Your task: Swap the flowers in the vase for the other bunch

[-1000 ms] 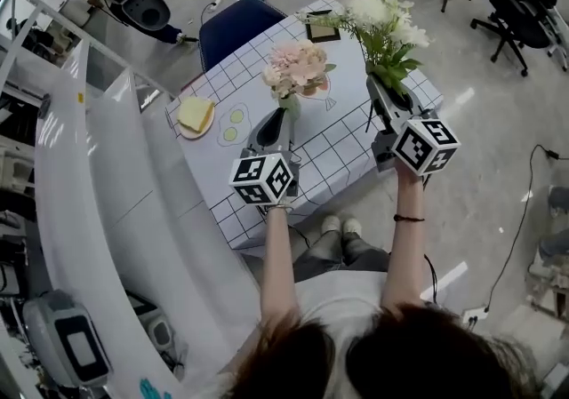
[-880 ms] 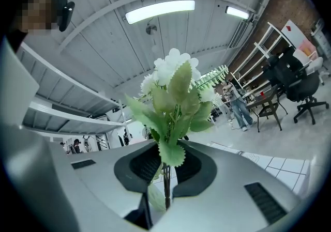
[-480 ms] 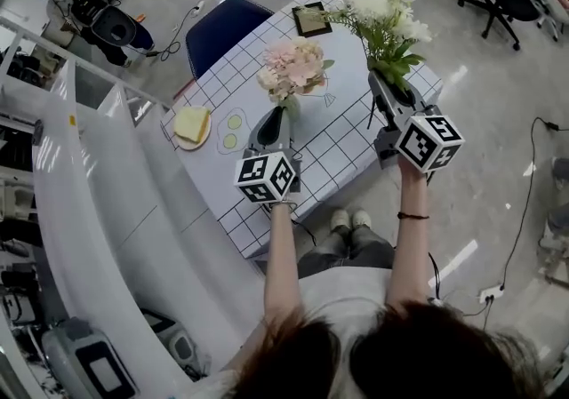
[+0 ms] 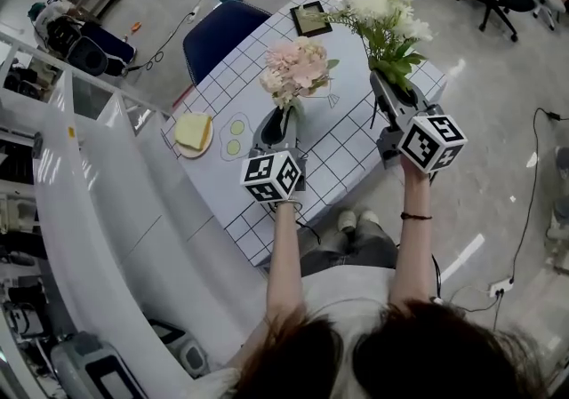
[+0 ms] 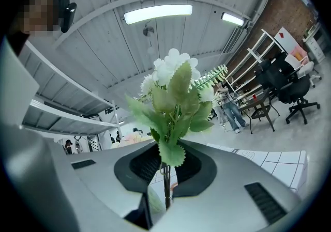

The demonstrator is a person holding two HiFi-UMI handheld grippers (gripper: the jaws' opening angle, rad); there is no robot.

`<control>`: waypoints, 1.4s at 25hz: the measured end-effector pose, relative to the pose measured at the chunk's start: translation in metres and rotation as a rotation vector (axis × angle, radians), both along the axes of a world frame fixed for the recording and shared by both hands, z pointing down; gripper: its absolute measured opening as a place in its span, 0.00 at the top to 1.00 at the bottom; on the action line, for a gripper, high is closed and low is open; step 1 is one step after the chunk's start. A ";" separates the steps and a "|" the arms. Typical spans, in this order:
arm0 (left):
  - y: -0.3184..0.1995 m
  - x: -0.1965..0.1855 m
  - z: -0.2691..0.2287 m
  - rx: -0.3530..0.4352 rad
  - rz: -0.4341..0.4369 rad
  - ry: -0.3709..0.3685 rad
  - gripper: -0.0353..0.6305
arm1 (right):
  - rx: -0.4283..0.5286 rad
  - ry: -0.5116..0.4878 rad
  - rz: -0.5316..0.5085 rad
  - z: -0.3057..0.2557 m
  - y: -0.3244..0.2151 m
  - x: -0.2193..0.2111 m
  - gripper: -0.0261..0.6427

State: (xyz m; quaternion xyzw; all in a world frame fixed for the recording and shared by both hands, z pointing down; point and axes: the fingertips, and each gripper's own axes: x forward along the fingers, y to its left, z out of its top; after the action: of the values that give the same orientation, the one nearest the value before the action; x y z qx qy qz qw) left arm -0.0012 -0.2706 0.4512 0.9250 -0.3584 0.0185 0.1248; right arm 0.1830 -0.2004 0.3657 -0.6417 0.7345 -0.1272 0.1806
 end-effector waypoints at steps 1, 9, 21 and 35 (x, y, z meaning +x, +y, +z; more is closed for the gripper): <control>-0.001 0.000 0.001 0.004 0.000 -0.001 0.79 | 0.002 0.001 0.001 0.001 -0.001 0.000 0.88; -0.013 0.006 0.005 0.051 -0.001 0.006 0.71 | 0.000 0.003 0.016 0.008 -0.002 0.005 0.88; -0.028 0.013 0.013 0.106 -0.024 -0.068 0.61 | -0.010 0.020 0.030 0.011 -0.005 0.015 0.88; -0.039 0.027 0.017 0.158 -0.017 -0.134 0.61 | -0.009 0.027 0.044 0.009 -0.008 0.031 0.88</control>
State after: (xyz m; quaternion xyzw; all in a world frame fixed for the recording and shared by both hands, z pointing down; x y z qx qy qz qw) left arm 0.0257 -0.3091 0.4679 0.9255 -0.3742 0.0510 0.0274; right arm 0.2144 -0.2086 0.3749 -0.6603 0.7218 -0.1180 0.1705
